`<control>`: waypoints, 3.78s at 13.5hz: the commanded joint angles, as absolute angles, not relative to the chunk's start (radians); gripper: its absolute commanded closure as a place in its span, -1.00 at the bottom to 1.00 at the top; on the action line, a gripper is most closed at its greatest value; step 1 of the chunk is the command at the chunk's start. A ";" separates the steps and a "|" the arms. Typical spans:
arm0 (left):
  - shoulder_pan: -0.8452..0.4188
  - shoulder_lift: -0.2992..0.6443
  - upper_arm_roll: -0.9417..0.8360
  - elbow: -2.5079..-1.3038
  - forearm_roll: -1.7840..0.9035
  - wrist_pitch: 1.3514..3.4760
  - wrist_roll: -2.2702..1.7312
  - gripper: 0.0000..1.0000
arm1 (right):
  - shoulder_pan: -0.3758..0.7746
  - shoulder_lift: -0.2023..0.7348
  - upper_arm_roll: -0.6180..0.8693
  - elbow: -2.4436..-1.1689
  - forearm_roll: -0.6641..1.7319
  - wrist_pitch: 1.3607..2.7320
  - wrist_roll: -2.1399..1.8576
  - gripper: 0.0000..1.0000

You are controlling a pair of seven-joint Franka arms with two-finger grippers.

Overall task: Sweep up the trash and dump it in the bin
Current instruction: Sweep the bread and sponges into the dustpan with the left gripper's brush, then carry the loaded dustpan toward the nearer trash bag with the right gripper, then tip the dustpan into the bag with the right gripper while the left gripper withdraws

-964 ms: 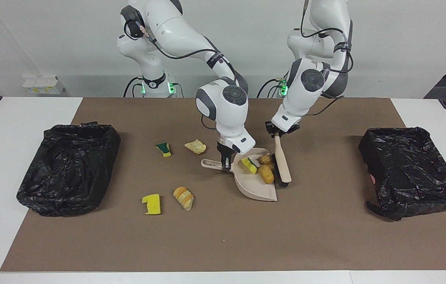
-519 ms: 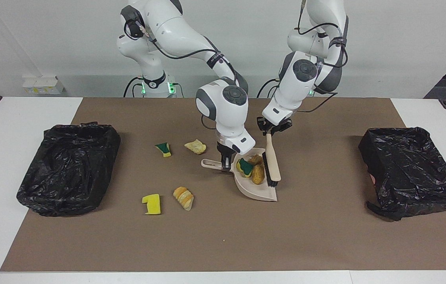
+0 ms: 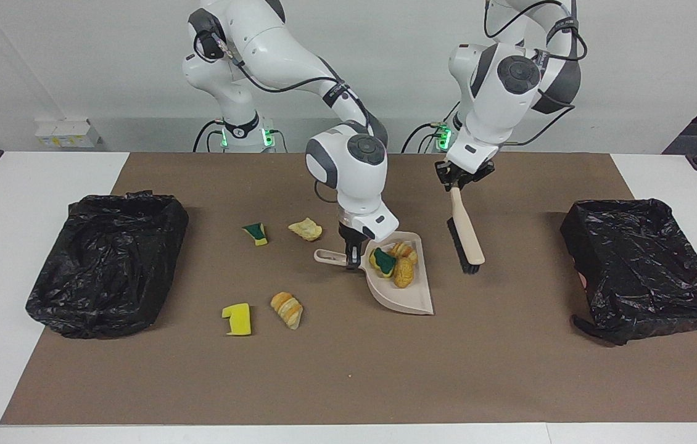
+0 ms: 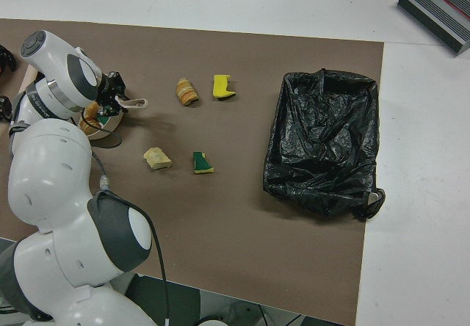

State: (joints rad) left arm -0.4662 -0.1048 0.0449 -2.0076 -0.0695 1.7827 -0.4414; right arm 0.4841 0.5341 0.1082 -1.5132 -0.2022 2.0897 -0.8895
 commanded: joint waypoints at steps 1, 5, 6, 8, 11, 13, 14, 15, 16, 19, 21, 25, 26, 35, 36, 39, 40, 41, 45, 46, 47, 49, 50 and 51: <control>-0.495 -0.165 -0.001 -2.038 -0.029 1.724 -0.550 1.00 | 0.459 0.502 0.114 -1.531 -0.189 2.112 -0.879 1.00; -0.627 -0.304 -0.025 -2.273 -0.034 1.903 -0.728 1.00 | 0.422 0.448 0.115 -1.572 -0.186 2.111 -0.891 1.00; -0.662 -0.308 -0.025 -2.287 -0.035 1.922 -0.765 1.00 | 0.413 0.419 0.115 -1.598 -0.186 2.112 -0.899 1.00; -0.698 -0.299 -0.026 -2.293 -0.048 1.927 -0.770 1.00 | 0.378 0.356 0.115 -1.662 -0.184 2.129 -0.945 1.00; -0.797 -0.230 -0.025 -2.402 -0.048 2.110 -0.824 1.00 | 0.315 0.255 0.117 -1.759 -0.140 2.146 -1.020 1.00; -0.836 -0.213 -0.025 -2.437 -0.058 2.154 -0.827 1.00 | 0.246 0.189 0.117 -1.813 -0.115 2.138 -1.075 1.00; -0.842 -0.201 -0.025 -2.447 -0.067 2.166 -0.825 1.00 | 0.227 0.146 0.115 -1.848 -0.091 2.135 -1.083 1.00; -0.839 -0.201 -0.025 -2.457 -0.074 2.178 -0.819 1.00 | 0.194 0.120 0.115 -1.877 -0.089 2.135 -1.097 1.00; -0.839 -0.204 -0.025 -2.470 -0.077 2.190 -0.818 1.00 | 0.166 0.104 0.117 -1.888 -0.086 2.132 -1.130 1.00; -0.833 -0.204 -0.025 -2.477 -0.081 2.207 -0.811 0.88 | 0.054 0.040 0.117 -1.901 -0.084 2.092 -1.224 1.00; -0.830 -0.204 -0.021 -2.483 -0.081 2.230 -0.811 0.54 | -0.030 0.022 0.115 -1.896 -0.060 2.080 -1.331 1.00; -0.805 -0.202 -0.021 -2.490 -0.083 2.229 -0.798 -0.20 | -0.236 0.023 0.110 -1.888 0.037 2.074 -1.642 1.00; -0.805 -0.202 -0.020 -2.488 -0.081 2.227 -0.798 -0.22 | -0.280 0.026 0.110 -1.878 0.038 2.072 -1.707 1.00; -0.511 -0.173 -0.012 -2.329 -0.069 2.152 -0.527 -1.00 | -0.554 0.040 0.095 -1.813 -0.156 2.062 -1.827 1.00; -0.455 -0.176 -0.012 -2.294 -0.068 2.104 -0.456 -1.00 | -0.549 0.043 0.098 -1.813 -0.232 2.065 -1.775 1.00; -0.298 -0.172 -0.012 -2.192 -0.031 2.002 -0.242 -1.00 | -0.494 0.044 0.101 -1.819 -0.437 2.065 -1.579 1.00; -0.252 -0.170 -0.012 -2.174 -0.019 1.997 -0.171 -1.00 | -0.461 0.044 0.101 -1.819 -0.510 2.060 -1.510 1.00; -0.209 -0.164 -0.012 -2.145 -0.015 1.981 -0.119 -1.00 | -0.434 0.044 0.101 -1.822 -0.585 2.046 -1.429 1.00; -0.120 -0.072 -0.014 -1.875 0.005 1.786 -0.025 -1.00 | -0.358 0.043 0.101 -1.825 -0.756 1.993 -1.211 1.00; -0.120 -0.039 -0.014 -1.802 0.011 1.735 -0.025 -1.00 | -0.327 0.041 0.101 -1.824 -0.797 1.958 -1.171 1.00; -0.120 -0.025 -0.012 -1.749 0.012 1.709 -0.025 -1.00 | -0.293 0.041 0.098 -1.821 -0.837 1.915 -1.129 1.00; -0.120 -0.037 -0.011 -1.706 0.011 1.697 -0.025 -1.00 | -0.268 0.038 0.103 -1.821 -0.925 1.882 -1.106 1.00; -0.118 -0.054 -0.006 -1.695 0.011 1.695 -0.026 -1.00 | -0.255 0.037 0.103 -1.821 -0.969 1.882 -1.108 1.00; -0.117 -0.069 0.001 -1.683 0.011 1.681 -0.023 -1.00 | -0.230 0.037 0.103 -1.821 -1.036 1.876 -1.109 1.00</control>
State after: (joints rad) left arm -0.1270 -0.0577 -0.0022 -1.7293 -0.0057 1.7277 -0.0317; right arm -0.2539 0.0454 0.1016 -1.8249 -0.9407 1.8958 -1.1246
